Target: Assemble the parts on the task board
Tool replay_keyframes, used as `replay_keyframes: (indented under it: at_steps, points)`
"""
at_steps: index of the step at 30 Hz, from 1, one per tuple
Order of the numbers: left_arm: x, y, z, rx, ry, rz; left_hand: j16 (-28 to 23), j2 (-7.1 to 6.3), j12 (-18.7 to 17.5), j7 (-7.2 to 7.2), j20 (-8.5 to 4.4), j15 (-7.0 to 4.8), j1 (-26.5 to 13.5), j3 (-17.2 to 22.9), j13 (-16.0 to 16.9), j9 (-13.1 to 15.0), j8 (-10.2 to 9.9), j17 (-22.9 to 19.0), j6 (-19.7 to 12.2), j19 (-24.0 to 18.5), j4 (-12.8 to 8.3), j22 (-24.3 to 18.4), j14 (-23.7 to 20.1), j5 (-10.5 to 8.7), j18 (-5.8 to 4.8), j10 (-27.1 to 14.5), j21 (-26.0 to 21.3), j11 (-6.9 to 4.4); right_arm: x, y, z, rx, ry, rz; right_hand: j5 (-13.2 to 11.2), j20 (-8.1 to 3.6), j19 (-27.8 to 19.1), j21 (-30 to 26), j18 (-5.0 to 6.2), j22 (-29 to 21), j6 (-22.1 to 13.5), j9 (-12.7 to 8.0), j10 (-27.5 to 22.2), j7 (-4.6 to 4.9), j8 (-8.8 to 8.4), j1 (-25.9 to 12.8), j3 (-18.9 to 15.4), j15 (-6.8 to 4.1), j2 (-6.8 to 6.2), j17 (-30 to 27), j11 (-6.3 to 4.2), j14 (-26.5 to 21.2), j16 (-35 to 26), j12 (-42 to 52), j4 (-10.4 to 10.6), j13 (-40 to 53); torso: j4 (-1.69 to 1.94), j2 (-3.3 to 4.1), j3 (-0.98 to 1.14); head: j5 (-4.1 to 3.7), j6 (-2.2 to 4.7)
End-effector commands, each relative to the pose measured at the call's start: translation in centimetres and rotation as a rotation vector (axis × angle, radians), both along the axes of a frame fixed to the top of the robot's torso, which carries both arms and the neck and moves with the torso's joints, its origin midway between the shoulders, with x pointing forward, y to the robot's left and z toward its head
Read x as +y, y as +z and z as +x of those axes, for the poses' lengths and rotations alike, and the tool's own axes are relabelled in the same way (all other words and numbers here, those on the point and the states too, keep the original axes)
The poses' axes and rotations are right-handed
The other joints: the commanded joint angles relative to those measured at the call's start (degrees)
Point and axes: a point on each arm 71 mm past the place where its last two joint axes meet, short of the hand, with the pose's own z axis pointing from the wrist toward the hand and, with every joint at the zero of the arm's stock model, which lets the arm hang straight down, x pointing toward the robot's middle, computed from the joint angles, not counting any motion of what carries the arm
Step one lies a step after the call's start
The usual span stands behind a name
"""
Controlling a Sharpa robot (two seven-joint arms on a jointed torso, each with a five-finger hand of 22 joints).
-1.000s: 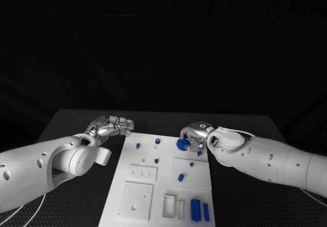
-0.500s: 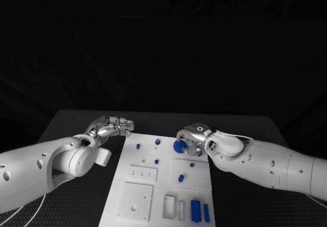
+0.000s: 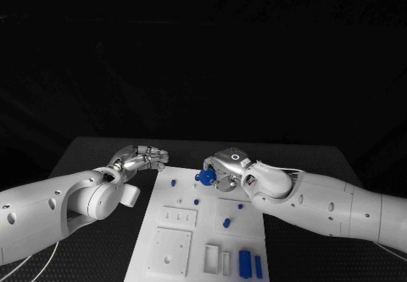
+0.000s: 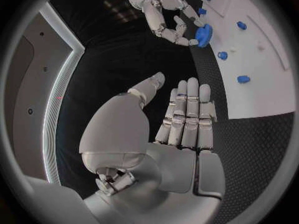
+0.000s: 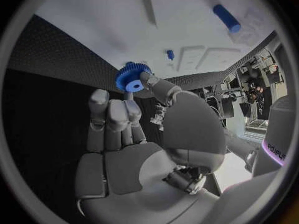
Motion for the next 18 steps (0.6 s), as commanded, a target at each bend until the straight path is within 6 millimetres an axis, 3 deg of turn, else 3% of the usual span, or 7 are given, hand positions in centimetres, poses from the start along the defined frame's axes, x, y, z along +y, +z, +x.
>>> replay_keyframes:
  at_steps: [1, 8, 11, 16, 18]
  points:
    - [-0.2, 0.1, 0.0, -0.006, -0.012, -0.006, 0.22, 0.17, -0.25, 0.21, -0.09, 0.02, -0.56, 0.0, 0.05, 0.05, -0.21, 0.08, 0.04, -0.38, -0.42, 1.06, -0.26, -0.25, 0.94, 0.39, 0.23, 0.02, 0.9, 0.3, -0.2, -0.047, 0.001, -0.005, -0.22, -0.09, 0.51, 0.29, 2.59, 0.23, 9.75, 1.11, 0.17, -0.97, -0.08, 0.17, 0.0, -0.38, -0.49, 0.06, -0.03, 0.12, -0.3, 0.06, 0.49, -0.03, 0.12, 0.08, -0.02, 0.07, -0.02]
    - [-0.4, 0.1, 0.0, -0.005, -0.016, -0.007, 0.22, 0.18, -0.26, 0.21, -0.1, 0.01, -0.59, 0.04, 0.07, 0.06, -0.21, 0.08, 0.04, -0.39, -0.47, 1.06, -0.26, -0.25, 0.94, 0.39, 0.25, 0.02, 3.4, -0.4, -0.1, -0.038, 0.029, -0.022, -0.22, -0.13, 0.58, 0.32, 2.59, 0.21, 9.69, 1.16, -0.04, -0.97, -0.13, 0.24, 0.13, -0.39, -0.66, 0.09, -0.04, 0.14, -0.33, -0.15, 0.7, -0.26, 0.26, 0.1, -0.03, 0.16, -0.05]
    - [-0.4, 0.1, 0.0, -0.006, -0.016, -0.007, 0.22, 0.17, -0.26, 0.21, -0.1, 0.02, -0.61, 0.05, 0.07, 0.07, -0.21, 0.08, 0.04, -0.39, -0.5, 1.06, -0.26, -0.24, 0.94, 0.4, 0.26, 0.02, 3.8, -0.9, 0.0, -0.031, 0.032, -0.034, -0.22, -0.15, 0.58, 0.32, 2.58, 0.2, 9.64, 1.17, -0.18, -0.97, -0.16, 0.3, 0.19, -0.39, -0.69, 0.1, -0.04, 0.14, -0.35, -0.26, 0.74, -0.39, 0.36, 0.12, -0.03, 0.11, -0.14]
    - [-0.5, 0.1, 0.0, -0.006, -0.017, -0.007, 0.22, 0.17, -0.27, 0.21, -0.1, 0.02, -0.64, 0.07, 0.08, 0.08, -0.21, 0.09, 0.04, -0.39, -0.53, 1.06, -0.27, -0.24, 0.94, 0.4, 0.27, 0.02, 4.3, -1.8, 0.2, -0.017, 0.032, -0.055, -0.22, -0.16, 0.57, 0.32, 2.58, 0.19, 9.57, 1.18, -0.33, -0.95, -0.21, 0.35, 0.23, -0.39, -0.74, 0.1, -0.02, 0.14, -0.38, -0.39, 0.78, -0.53, 0.21, 0.08, 0.03, 0.33, -0.3]
    - [-0.5, 0.1, 0.0, -0.006, -0.017, -0.007, 0.22, 0.17, -0.27, 0.21, -0.1, 0.02, -0.65, 0.08, 0.08, 0.08, -0.21, 0.09, 0.04, -0.39, -0.54, 1.06, -0.27, -0.24, 0.94, 0.4, 0.27, 0.02, 4.4, -2.0, 0.3, -0.016, 0.032, -0.059, -0.21, -0.16, 0.57, 0.31, 2.58, 0.19, 9.54, 1.18, -0.4, -0.94, -0.23, 0.38, 0.25, -0.39, -0.74, 0.1, -0.02, 0.14, -0.39, -0.45, 0.79, -0.59, 0.34, 0.08, -0.02, 0.28, -0.35]
